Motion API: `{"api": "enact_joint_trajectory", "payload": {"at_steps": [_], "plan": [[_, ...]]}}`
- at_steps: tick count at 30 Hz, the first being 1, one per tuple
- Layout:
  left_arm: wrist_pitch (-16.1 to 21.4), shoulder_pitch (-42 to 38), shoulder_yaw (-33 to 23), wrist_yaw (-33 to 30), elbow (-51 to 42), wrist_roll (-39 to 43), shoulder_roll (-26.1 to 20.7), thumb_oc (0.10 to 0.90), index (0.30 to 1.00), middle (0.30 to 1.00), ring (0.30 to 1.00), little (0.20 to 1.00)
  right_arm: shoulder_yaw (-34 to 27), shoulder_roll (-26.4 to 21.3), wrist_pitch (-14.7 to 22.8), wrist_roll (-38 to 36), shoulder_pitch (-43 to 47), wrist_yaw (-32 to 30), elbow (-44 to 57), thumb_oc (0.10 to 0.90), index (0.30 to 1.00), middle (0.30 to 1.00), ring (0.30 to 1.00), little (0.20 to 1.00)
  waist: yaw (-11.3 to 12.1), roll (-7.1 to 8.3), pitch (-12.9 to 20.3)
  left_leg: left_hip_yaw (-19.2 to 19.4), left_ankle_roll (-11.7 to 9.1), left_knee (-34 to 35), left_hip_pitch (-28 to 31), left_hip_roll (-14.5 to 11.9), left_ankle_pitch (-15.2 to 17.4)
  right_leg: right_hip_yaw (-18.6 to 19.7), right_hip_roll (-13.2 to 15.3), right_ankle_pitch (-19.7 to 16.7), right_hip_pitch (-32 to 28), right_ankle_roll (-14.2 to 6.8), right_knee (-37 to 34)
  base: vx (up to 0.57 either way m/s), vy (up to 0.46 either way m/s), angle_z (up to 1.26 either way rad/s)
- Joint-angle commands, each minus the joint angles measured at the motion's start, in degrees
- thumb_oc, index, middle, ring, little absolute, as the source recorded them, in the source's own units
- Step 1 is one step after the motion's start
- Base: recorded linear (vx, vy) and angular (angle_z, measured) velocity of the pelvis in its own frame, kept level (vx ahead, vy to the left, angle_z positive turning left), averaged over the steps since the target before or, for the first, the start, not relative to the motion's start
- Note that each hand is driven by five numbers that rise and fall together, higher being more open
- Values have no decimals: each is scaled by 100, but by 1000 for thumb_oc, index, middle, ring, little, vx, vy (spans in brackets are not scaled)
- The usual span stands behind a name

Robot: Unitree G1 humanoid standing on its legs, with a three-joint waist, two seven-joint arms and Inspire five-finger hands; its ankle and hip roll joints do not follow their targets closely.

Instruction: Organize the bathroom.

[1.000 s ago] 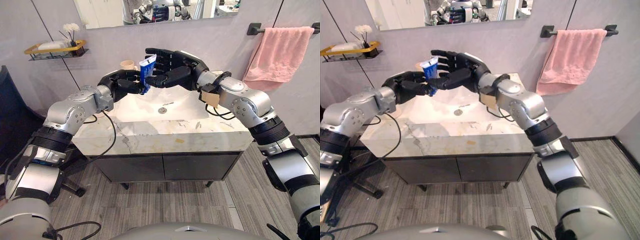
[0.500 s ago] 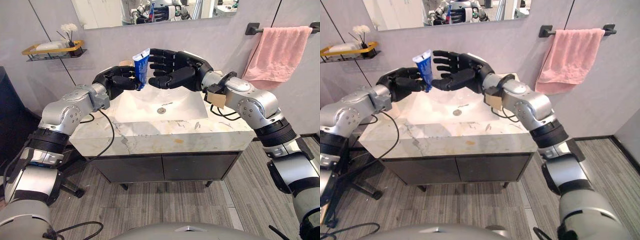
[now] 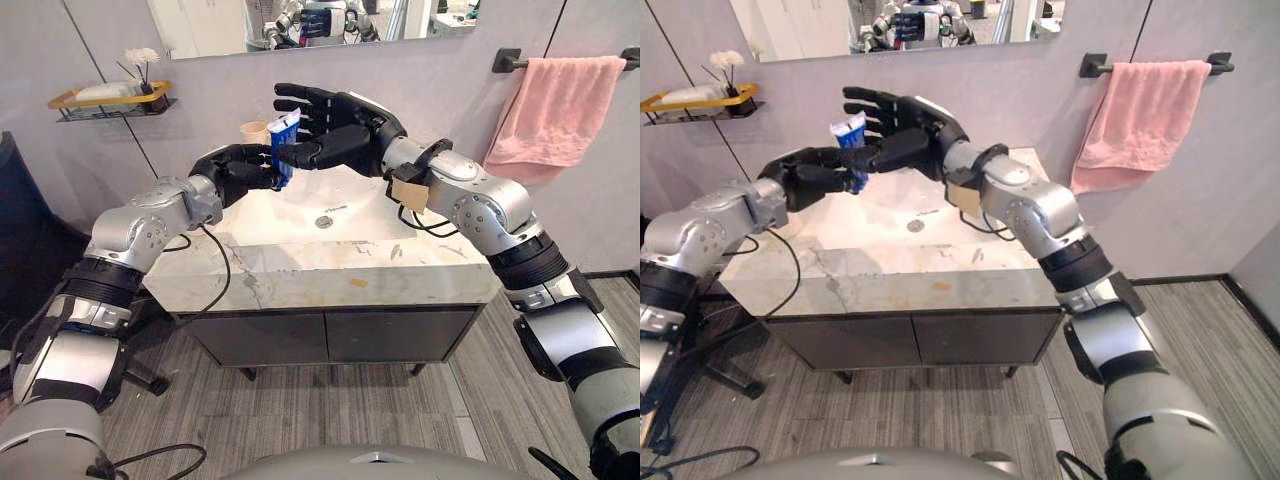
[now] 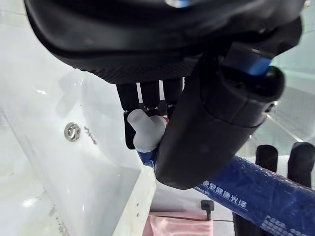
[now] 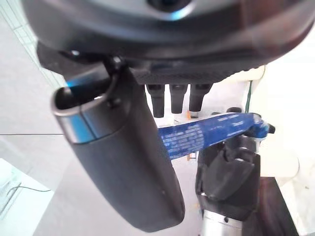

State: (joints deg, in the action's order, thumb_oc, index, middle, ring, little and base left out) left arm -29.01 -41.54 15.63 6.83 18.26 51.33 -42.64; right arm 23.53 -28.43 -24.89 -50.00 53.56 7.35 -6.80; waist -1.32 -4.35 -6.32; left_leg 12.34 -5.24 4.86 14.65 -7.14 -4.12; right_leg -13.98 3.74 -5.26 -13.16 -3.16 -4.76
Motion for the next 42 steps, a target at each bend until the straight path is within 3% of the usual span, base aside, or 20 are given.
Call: {"api": "enact_joint_trajectory", "payload": {"at_steps": [1,6,8,11,24,29,33,42], "plan": [[720,-988,-261,39,276,148,8,400,300,300,300,300,-11,249,826,-452,977,-230,-340,800,900,900,900,900,196,31,863,-352,-277,-6,-25,-267,-50,142,140,630,-50,-234,95,0,0,0],[745,-1029,-238,46,311,128,32,400,300,300,300,300,-30,354,574,-736,994,-468,-441,800,900,900,900,900,217,29,860,-369,-274,-2,-23,-256,-31,119,149,626,-60,-232,99,0,0,0],[726,-1069,-227,-34,256,129,62,400,300,300,300,300,-24,425,-210,-1253,920,-998,-660,800,900,900,900,900,223,40,860,-369,-282,-7,-39,-257,-34,101,157,614,-48,-239,99,0,0,0],[672,-1101,-211,-158,153,189,48,400,300,300,300,300,76,445,-527,-1445,823,-1233,-921,800,900,900,900,900,211,41,853,-359,-281,6,-37,-259,-51,102,153,611,-31,-231,116,0,0,0],[596,-1090,-197,-250,-3,301,-26,400,300,300,300,300,243,342,-443,-1043,760,-947,-1256,800,900,900,900,900,198,41,838,-344,-263,14,-53,-260,-46,90,162,609,-3,-220,108,0,0,0],[650,-1056,-220,-238,67,236,30,400,300,300,300,300,267,249,-416,-410,843,-599,-1308,800,900,900,900,900,186,48,846,-349,-259,14,-64,-247,-35,104,161,599,0,-227,85,0,0,0],[663,-975,-279,-194,48,249,-11,400,300,300,300,300,387,-29,-124,492,992,85,-1256,800,900,900,900,900,184,67,845,-354,-263,14,-76,-253,-38,99,161,594,16,-229,83,0,0,0],[666,-866,-375,-105,-8,266,-120,400,300,300,300,300,293,-480,29,548,1129,296,-1083,800,900,900,900,900,163,74,827,-362,-267,14,-87,-256,-32,84,176,589,39,-235,99,0,0,0]]}}
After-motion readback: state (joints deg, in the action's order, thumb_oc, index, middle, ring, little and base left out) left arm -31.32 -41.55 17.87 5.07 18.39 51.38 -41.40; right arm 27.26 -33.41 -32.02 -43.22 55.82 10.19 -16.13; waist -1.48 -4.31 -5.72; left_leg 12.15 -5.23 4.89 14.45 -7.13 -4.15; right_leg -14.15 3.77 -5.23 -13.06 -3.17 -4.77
